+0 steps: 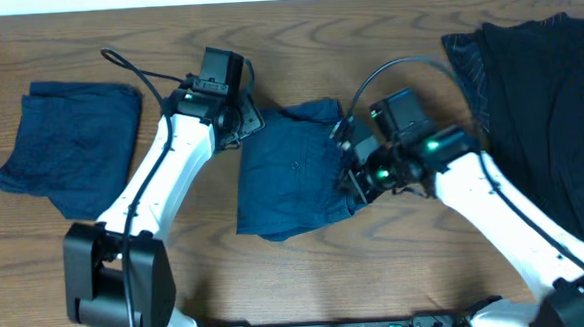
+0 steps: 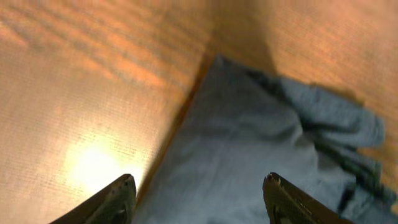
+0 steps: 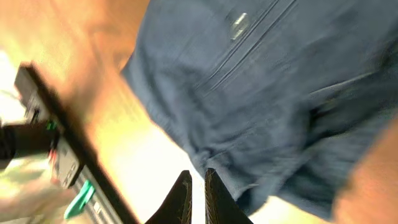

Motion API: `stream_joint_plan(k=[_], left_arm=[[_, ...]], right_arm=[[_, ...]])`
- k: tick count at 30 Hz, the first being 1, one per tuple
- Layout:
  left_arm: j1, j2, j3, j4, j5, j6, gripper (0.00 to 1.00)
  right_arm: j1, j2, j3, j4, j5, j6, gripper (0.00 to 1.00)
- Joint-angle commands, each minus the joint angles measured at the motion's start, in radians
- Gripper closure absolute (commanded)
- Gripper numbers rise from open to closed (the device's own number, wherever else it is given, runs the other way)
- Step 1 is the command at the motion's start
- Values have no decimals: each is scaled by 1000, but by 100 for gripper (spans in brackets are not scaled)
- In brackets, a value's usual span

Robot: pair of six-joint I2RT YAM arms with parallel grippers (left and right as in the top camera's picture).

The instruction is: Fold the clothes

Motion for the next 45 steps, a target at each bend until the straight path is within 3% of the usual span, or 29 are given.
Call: stream_joint_plan(k=[1,8,16,25,31,38,41,43,45], left_arm=[[3,51,26,33,-30,21,32],[2,167,26,71,-29,31,32],[3,285,26,-48,-39,109,33],[1,297,26,-346,-55,79,52],[-12,289,26,-541,-53,61,54],[-31,148,26,-568,-64,42,54],[-26,45,26,-505,-87,52,48],[-26,-14,26,-433,-85,97,30],[-27,-55,26,-362,-72,150,18]], right_arm=[[28,48,-21,0,-87,-30,92],[65,180,-21,-7,-20,-29,92],[43,349,-21,-17,359,115,93],[-3,403,-19,82,728,235,98],[-23,396,26,127,757,267,98],[-27,369,141,80,757,268,97],[-27,325,168,44,757,268,97],[-27,279,175,28,747,268,96],[-27,232,175,14,718,268,93]])
